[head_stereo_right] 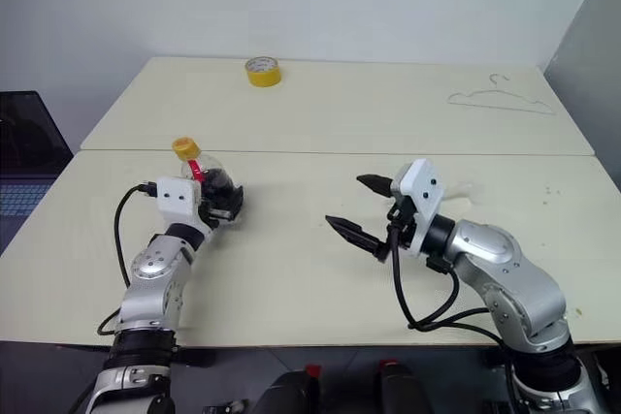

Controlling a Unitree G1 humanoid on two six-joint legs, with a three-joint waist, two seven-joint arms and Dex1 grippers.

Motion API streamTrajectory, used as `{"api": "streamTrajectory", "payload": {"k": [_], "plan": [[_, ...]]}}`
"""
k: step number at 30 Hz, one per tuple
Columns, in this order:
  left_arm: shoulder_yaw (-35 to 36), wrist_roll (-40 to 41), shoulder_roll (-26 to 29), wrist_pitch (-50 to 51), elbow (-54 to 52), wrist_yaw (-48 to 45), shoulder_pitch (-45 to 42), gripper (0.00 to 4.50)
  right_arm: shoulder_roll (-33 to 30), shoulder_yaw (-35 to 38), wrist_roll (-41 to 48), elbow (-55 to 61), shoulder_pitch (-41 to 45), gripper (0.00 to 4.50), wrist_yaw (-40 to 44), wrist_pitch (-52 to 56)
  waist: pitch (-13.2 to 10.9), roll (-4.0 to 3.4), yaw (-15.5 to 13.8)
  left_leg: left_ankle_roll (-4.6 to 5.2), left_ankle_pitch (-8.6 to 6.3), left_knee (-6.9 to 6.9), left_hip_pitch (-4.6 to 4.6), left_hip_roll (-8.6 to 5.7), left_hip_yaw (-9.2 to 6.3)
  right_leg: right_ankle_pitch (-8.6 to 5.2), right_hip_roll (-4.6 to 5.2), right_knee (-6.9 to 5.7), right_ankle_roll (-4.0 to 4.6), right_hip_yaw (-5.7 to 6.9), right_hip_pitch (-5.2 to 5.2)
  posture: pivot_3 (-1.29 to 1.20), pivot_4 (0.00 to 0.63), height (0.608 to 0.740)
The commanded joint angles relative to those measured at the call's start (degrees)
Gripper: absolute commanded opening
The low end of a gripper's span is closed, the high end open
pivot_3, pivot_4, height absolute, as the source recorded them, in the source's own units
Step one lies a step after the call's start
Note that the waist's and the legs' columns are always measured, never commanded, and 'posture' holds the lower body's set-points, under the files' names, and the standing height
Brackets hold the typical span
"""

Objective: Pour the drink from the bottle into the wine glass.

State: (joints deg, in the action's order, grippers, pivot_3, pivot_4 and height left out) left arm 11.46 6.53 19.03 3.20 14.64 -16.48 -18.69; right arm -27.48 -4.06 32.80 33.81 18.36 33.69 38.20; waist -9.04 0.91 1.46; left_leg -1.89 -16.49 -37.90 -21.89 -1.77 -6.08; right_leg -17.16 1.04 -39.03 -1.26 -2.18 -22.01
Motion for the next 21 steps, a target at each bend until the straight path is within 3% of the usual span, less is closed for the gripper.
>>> {"api": "streamTrajectory", "payload": {"k": [1,8,14,21], "plan": [[-0.3,0.3,0.7,-1.6,-0.1,-0.9,-1.2,4.3,0.2,0.2,0.6,1.2,1.2,4.5,-0.1,-0.1,0.0,0.0,0.0,0.0,0.0,0.0,0.0,0.0,0.0,0.0,0.0,0.0,0.0,0.0,0.0,0.0,0.15,0.74],[-1.1,2.9,0.5,0.7,-1.7,-6.0,-1.6,2.55,0.8,0.5,0.9,1.5,2.0,4.5,-0.2,-0.2,0.0,0.0,0.0,0.0,0.0,0.0,-0.01,-0.01,0.0,0.0,0.01,0.01,0.0,0.0,0.0,0.0,0.15,0.74],[-4.9,6.8,0.8,8.6,-13.1,-12.2,0.5,1.94,1.7,1.5,0.4,1.3,4.7,4.5,-0.2,-1.8,0.0,0.01,0.1,-0.01,0.0,-0.02,-0.06,-0.01,0.0,0.0,0.02,0.01,0.0,-0.02,-0.04,0.0,0.15,0.74],[-9.7,5.8,0.9,16.9,-24.9,-11.2,1.2,1.48,2.7,1.2,2.5,-0.3,10.2,4.5,-1.8,2.9,0.0,0.01,0.2,-0.01,0.01,0.01,-0.08,0.0,0.0,0.0,0.01,-0.02,0.0,-0.03,-0.09,0.0,0.15,0.74]]}}
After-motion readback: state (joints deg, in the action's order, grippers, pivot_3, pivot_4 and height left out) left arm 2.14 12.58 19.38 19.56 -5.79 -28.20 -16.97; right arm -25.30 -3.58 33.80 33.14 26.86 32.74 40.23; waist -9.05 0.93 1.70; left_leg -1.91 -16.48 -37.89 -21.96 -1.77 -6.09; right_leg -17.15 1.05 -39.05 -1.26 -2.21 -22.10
